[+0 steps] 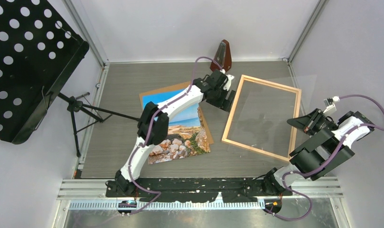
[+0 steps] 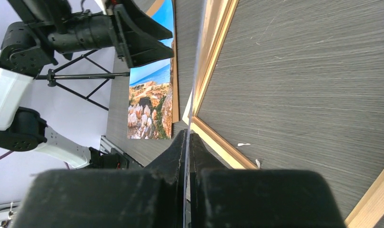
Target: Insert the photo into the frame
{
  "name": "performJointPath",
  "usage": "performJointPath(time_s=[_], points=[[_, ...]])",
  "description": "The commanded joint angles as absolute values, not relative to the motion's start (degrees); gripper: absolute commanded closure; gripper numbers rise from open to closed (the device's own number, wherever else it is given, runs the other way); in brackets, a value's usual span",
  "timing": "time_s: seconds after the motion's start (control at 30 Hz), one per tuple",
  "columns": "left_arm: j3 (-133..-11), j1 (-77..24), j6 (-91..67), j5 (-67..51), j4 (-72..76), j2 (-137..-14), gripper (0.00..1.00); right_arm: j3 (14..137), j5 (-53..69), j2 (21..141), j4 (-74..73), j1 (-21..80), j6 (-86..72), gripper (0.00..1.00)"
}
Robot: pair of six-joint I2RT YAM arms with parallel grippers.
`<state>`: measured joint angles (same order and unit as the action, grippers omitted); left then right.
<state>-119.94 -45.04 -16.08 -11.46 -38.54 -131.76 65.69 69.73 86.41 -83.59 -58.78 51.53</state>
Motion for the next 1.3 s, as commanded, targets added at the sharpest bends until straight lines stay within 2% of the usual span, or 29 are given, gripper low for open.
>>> performJointPath(time_s=[0.0, 0.23, 0.97, 1.27], points=[[-125.4, -47.4, -15.8, -7.2, -43.6, -134.9, 0.27, 68.0, 72.7, 86.0, -89.5, -59.9, 57.5, 0.94], [-127.8, -48.6, -18.2, -7.8, -44.5, -139.4, 0.36, 67.9, 72.4, 86.4, -89.5, -59.9, 58.0, 0.94], [-129.7, -51.7, -20.6, -8.8, -44.7, -142.3, 0.45, 67.8, 72.2, 86.2, -89.4, -59.9, 58.5, 0.94], [-128.0, -53.0, -23.0, -6.6, -45.8, -142.3, 0.59, 67.6, 72.2, 86.4, -89.4, -59.9, 58.9, 0.94]])
